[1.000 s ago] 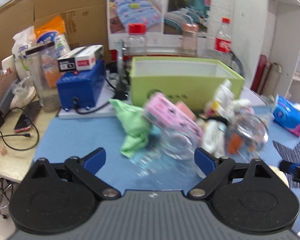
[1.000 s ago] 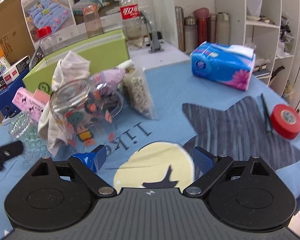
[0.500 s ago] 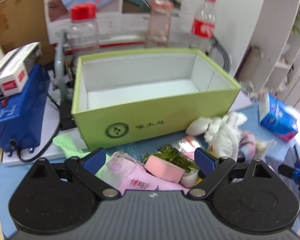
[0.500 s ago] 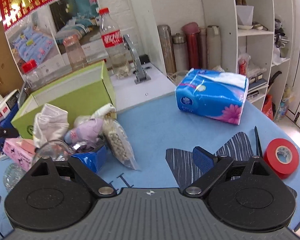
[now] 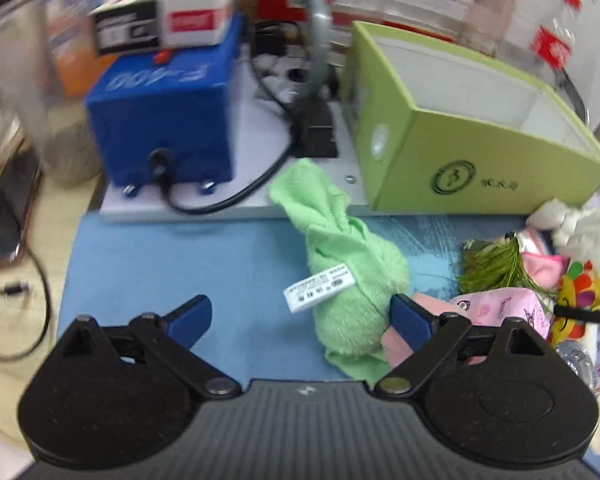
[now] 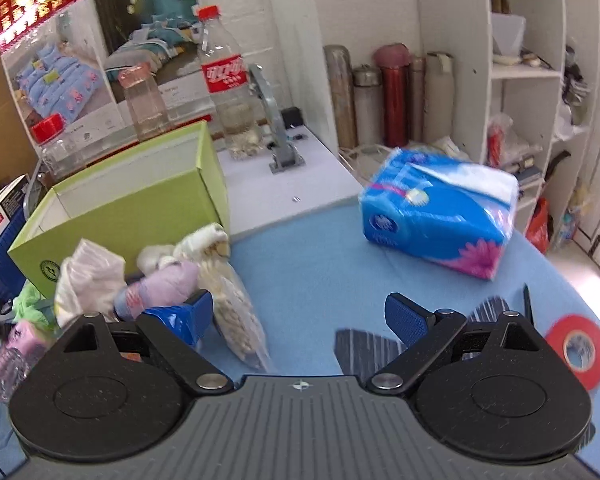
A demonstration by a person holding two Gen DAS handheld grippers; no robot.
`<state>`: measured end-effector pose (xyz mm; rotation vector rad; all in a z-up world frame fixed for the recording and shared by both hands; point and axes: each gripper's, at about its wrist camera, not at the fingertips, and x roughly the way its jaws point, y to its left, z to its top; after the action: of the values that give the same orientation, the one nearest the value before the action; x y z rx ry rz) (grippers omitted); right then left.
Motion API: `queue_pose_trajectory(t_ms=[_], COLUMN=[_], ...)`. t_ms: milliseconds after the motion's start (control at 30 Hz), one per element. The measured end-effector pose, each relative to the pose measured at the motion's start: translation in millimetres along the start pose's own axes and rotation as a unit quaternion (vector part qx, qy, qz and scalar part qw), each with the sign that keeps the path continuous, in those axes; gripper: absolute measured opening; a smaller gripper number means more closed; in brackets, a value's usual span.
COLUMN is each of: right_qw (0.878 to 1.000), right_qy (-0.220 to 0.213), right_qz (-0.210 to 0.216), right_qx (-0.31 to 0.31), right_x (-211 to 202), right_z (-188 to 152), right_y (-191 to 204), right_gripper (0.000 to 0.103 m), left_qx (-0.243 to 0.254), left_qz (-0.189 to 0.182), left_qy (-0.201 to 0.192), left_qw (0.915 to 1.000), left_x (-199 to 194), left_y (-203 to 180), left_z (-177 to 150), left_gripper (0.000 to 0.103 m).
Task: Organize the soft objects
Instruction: 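Move left tool to the green towel while right tool moves to the cotton swab bag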
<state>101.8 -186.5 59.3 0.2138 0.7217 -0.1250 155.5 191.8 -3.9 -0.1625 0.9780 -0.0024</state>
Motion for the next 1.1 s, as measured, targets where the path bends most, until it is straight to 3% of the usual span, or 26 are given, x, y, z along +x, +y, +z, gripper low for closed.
queue_pose_trajectory(t_ms=[167,300,400,500,667,833,1100], right_qw=[0.999,0.992,0.985,0.981,0.986,0.989,0.998], right_qy=[0.004,0.071,0.147,0.177,0.163,0.144,0.062], right_qz=[0.032,0.078,0.04,0.082,-0.023,-0.029,0.021], right_qx=[-0.038,-0.068,-0.086,-0.007,0.003,0.034,0.023], right_x=[31.7,83.3,126.5,135.9,112.5,69.6,34.9], right_z=[29.4,47.3,45.9,49.0,32.3,7.5,12.7], right_y=[34.8,65.1,68.3,35.9,-11.8,-43.7,-23.7], right_gripper=[0.08,0.08,0.08,0.08,0.081,0.081,0.081], left_qx=[-0.042,-0.056,-0.051,-0.05,-0.051,-0.06,-0.078], left_qz=[0.03,0.011,0.012,0.016,0.015,0.012,-0.01], left_qy=[-0.045,-0.062,-0.068,-0.07,-0.066,-0.068,-0.085], left_qw=[0.9977,0.9965,0.9963,0.9962,0.9964,0.9958,0.9933], left_x=[-22.6,-33.6,-35.6,-37.1,-37.3,-40.6,-63.0], left_y=[12.3,10.4,7.3,7.9,9.7,10.8,14.3], left_z=[-5.1,-9.3,-11.4,-14.3,-20.3,-25.2,-30.5], left_gripper=[0.09,0.09,0.09,0.09,0.09,0.09,0.09])
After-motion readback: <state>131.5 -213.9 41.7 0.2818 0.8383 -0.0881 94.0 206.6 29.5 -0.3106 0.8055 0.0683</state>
